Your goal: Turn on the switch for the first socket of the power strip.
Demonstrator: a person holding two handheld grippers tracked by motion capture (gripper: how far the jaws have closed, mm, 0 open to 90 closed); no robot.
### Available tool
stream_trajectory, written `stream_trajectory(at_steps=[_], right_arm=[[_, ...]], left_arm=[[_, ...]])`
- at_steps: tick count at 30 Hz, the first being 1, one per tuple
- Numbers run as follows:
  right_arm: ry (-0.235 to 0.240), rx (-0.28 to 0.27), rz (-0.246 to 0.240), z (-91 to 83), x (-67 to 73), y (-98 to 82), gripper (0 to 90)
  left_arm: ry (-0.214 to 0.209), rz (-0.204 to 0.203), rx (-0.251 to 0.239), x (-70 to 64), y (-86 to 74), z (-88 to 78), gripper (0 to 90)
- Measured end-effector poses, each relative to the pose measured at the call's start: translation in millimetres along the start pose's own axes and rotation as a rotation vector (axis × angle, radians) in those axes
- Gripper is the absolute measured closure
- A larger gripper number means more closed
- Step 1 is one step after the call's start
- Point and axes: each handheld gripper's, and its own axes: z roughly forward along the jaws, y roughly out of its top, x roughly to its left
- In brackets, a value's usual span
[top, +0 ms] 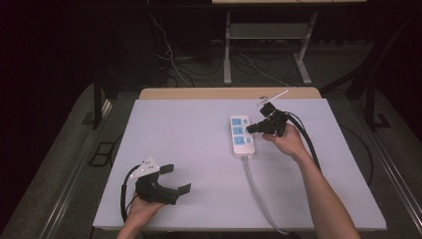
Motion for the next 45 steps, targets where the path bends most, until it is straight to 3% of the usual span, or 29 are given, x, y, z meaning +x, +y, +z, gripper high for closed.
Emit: stream_trajectory(at_steps=[26, 34, 41, 45], right_arm=[[0.010, 0.059, 0.023, 22.0, -11.8, -11.7, 89.4], [0.062, 0.026, 0.055, 22.6, -15.6, -19.6, 89.7], [0.032, 0.032, 0.033, 23.2, -12.0, -20.1, 89.9], [0.039, 0.030, 0.041, 23.9, -12.9, -20.8, 90.0]], left_arm=[[0.002, 0.001, 0.010, 1.7, 0.1, 0.4, 0.0], [0.002, 0.004, 0.012, 1.3, 0.2, 0.5, 0.0], [0.000, 0.008, 0.016, 0.8, 0.2, 1.3, 0.0], [-0.001, 0.007, 0.017, 0.7, 0.1, 1.8, 0.0]])
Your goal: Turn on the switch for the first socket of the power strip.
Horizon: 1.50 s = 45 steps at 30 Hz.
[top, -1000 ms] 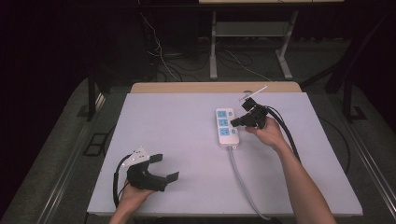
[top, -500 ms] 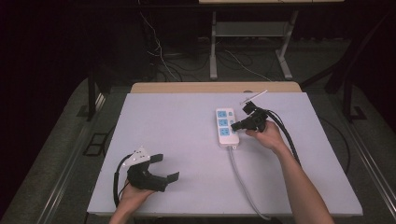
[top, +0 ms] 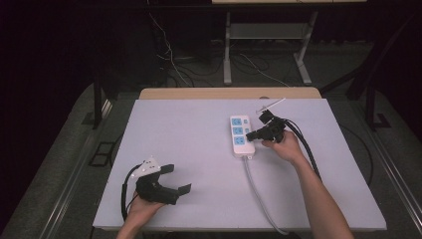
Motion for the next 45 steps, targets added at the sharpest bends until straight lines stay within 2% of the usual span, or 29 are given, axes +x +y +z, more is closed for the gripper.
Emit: stream_trajectory(at_steps=[3, 4, 7, 10, 12, 17, 21, 28, 37, 41, 45], right_arm=[[-0.004, 0.000, -0.003, 0.1, 0.3, -0.1, 90.0], [-0.023, 0.005, -0.021, 0.3, 2.9, 0.4, 90.0], [-0.040, 0.010, -0.030, 0.4, 5.5, 1.0, 90.0], [-0.043, 0.013, -0.025, 0.4, 5.8, 1.0, 90.0], [-0.055, 0.019, -0.043, 1.0, 7.4, 1.9, 90.0], [-0.062, 0.015, -0.020, 1.1, 8.4, 0.8, 90.0], [-0.073, 0.025, -0.033, 1.9, 9.4, 0.8, 90.0], [-0.071, 0.009, -0.057, 1.9, 9.5, -0.7, 90.0], [-0.042, 0.014, -0.041, 1.7, 5.5, 0.8, 90.0], [-0.065, 0.023, -0.061, 0.7, 7.3, 1.3, 90.0], [-0.066, 0.028, -0.049, -3.0, 4.1, 0.5, 90.0]], left_arm=[[-0.002, 0.005, 0.004, -0.2, -0.1, 0.4, 0.0], [-0.001, 0.006, 0.005, -0.4, -0.2, 0.5, 0.0], [-0.002, 0.005, 0.006, -0.6, -0.3, 1.0, 0.0], [-0.003, 0.007, 0.007, -0.9, -0.4, 1.0, 0.0], [-0.002, 0.005, 0.006, -0.9, -0.5, 0.9, 0.0], [-0.001, 0.004, 0.007, -1.2, -0.6, 0.2, 0.0], [-0.002, 0.007, 0.009, -1.0, -0.6, 1.2, 0.0], [-0.003, 0.010, 0.015, -0.5, -0.7, 1.5, 0.0], [-0.001, 0.008, 0.016, 0.4, -0.6, 2.0, 0.0], [-0.003, 0.008, 0.014, 1.0, -0.5, 2.0, 0.0], [-0.004, 0.008, 0.014, 0.8, -0.4, 2.2, 0.0]])
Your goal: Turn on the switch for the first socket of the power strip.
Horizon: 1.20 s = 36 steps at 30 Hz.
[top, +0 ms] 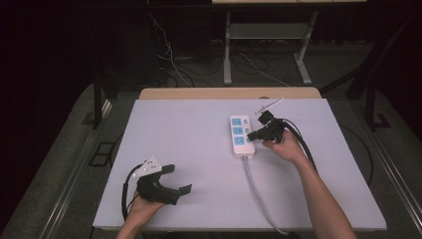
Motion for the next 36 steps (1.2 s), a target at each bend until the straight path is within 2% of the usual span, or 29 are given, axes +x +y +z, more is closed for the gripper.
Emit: stream_trajectory(at_steps=[5, 19, 36], right_arm=[[0.003, -0.003, 0.013, -2.4, -3.5, -2.3, 90.0], [-0.008, 0.009, -0.008, -8.8, -0.1, -2.2, 90.0], [-0.042, -0.033, -0.002, -47.4, -3.1, -6.7, 90.0]], left_arm=[[0.003, 0.000, -0.001, 0.6, 0.1, -0.6, 0.0], [0.001, 0.000, -0.001, 0.2, -0.1, -0.7, 0.0], [-0.001, 0.000, 0.003, -1.5, -0.3, 0.3, 0.0]])
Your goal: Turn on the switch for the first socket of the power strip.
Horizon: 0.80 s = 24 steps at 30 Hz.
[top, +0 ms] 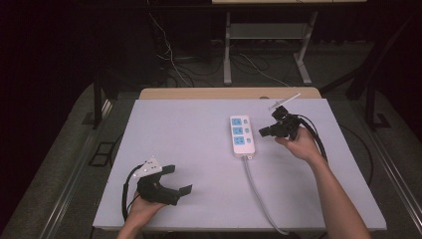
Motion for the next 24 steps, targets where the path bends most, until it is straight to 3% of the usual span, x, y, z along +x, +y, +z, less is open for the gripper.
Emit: stream_trajectory(at_steps=[13, 24], right_arm=[[-0.009, -0.052, 0.019, -28.3, 7.1, -9.9, 85.5], [-0.017, -0.146, 0.069, -54.2, 18.3, -30.0, 61.2]], left_arm=[[0.001, 0.002, -0.001, -0.9, -0.2, 0.2, 0.0], [0.003, 0.002, -0.001, -2.0, -0.2, 0.5, 0.0]])
